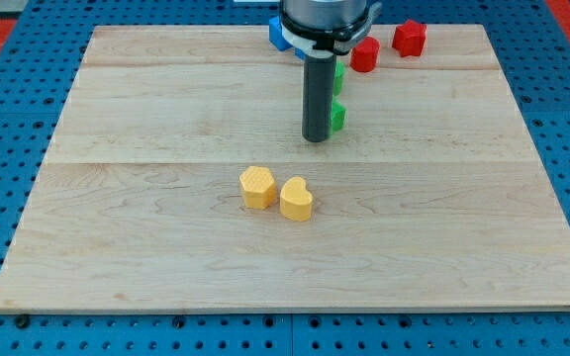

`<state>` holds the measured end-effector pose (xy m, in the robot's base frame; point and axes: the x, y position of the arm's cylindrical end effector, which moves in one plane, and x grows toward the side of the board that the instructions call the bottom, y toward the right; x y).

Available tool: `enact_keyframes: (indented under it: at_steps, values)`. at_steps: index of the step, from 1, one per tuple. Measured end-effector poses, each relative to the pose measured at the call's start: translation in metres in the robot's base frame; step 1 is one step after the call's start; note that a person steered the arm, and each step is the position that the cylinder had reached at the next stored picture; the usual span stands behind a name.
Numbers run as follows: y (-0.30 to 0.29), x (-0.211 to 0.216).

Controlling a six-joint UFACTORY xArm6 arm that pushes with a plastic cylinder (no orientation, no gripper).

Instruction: Slide the yellow hexagon closer to the green star

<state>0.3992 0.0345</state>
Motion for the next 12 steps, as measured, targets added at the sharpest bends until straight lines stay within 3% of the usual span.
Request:
enact_keyframes:
  at_steps: [1, 3, 4, 5, 7, 9, 11, 12]
  values:
    - [-0.008, 0.008]
    - [-0.146, 0.042]
    - [-0.142, 0.102]
    - [-0.113, 0.126]
    - [-0.016, 0.078]
    - [-0.114, 0.078]
    - [-0.049, 0.046]
    - [-0.062, 0.045]
